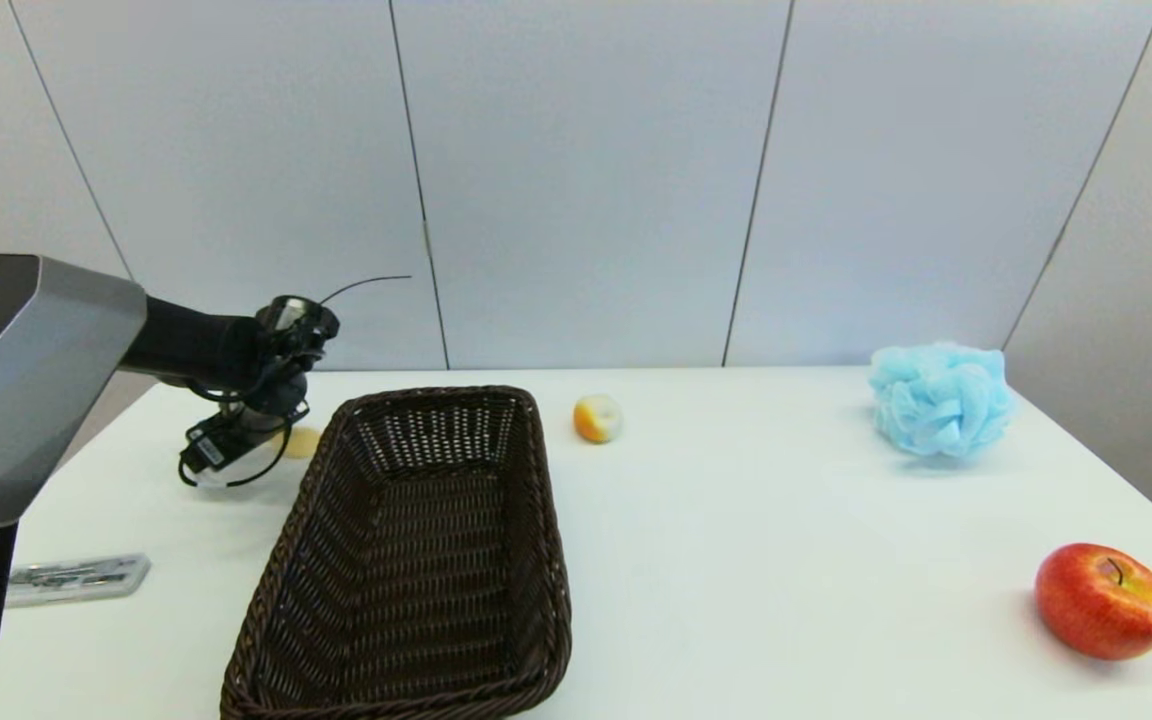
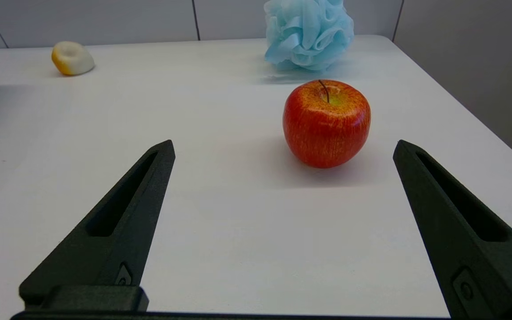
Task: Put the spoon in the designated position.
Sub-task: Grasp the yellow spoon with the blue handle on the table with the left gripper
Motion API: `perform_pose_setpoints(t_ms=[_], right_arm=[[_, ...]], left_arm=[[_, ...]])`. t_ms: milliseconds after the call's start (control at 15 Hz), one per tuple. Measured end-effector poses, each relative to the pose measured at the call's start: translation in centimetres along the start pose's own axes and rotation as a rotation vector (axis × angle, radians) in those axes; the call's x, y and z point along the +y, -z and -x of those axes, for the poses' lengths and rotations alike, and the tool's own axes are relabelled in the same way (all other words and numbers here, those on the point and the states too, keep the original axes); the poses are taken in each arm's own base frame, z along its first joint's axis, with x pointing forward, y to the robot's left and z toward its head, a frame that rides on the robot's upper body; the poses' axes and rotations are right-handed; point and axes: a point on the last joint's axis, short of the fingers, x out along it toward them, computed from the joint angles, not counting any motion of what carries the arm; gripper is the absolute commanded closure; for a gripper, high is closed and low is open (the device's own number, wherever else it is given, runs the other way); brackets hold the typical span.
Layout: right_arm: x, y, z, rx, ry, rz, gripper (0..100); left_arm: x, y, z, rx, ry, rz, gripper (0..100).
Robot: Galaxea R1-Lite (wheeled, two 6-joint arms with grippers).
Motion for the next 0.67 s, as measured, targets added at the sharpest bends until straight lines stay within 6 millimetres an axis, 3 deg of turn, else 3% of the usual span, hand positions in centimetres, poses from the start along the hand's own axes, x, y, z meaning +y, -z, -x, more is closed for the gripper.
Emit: perform_pose_setpoints(t_ms=[667], right_arm=[[0.0,0.0,0.0,0.0,0.0,0.0,0]], left_arm=[[-0.32,0.11,-0.49,-0.001,0.001,0.002,0]])
